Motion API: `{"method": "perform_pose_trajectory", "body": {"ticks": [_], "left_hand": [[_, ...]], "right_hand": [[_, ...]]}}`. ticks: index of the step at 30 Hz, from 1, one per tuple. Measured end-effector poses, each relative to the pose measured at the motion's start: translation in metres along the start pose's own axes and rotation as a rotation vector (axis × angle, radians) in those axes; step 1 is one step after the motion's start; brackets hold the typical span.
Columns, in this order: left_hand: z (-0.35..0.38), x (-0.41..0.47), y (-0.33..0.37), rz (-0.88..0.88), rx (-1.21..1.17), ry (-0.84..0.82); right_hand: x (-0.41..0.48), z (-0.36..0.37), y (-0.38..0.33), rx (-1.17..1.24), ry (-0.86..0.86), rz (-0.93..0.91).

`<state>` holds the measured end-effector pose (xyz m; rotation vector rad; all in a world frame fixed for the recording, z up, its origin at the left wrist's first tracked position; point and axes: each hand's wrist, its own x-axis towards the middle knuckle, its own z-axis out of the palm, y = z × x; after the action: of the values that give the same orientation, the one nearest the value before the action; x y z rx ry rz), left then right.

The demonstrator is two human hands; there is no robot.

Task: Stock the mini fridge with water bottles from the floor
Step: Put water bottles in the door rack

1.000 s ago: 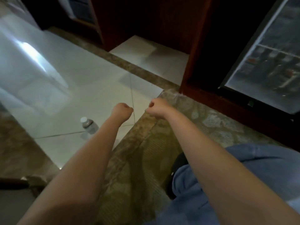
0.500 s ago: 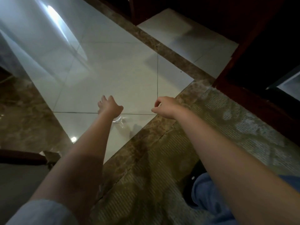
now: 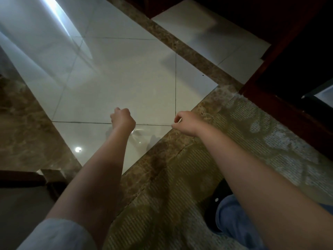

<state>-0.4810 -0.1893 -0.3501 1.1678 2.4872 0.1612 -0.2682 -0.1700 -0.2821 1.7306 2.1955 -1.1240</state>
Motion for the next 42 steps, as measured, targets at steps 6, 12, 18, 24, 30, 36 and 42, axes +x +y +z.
{"method": "perform_pose_trajectory", "body": {"ticks": [6, 12, 18, 24, 30, 36, 42], "left_hand": [[-0.012, -0.031, 0.010, 0.028, -0.074, -0.074], [-0.038, -0.083, 0.058, 0.320, -0.035, -0.174], [-0.073, -0.138, 0.105, 0.621, -0.030, -0.174], [-0.087, -0.180, 0.128, 0.717, -0.085, -0.200], [-0.071, -0.203, 0.118, 0.695, -0.117, -0.239], [-0.058, -0.212, 0.077, 0.323, -0.737, -0.174], [-0.024, -0.215, -0.024, -0.083, -0.781, 0.010]], "right_hand": [[-0.024, -0.001, 0.004, 0.052, -0.004, -0.005], [-0.059, 0.000, 0.019, 0.138, 0.012, 0.004], [-0.090, 0.000, 0.047, 0.423, 0.046, -0.022], [-0.117, 0.009, 0.058, 0.471, 0.148, -0.099], [-0.131, 0.023, 0.066, 0.367, 0.201, -0.077], [-0.139, 0.033, 0.050, 0.395, 0.219, -0.079], [-0.149, 0.049, 0.018, 0.326, 0.191, -0.168]]}}
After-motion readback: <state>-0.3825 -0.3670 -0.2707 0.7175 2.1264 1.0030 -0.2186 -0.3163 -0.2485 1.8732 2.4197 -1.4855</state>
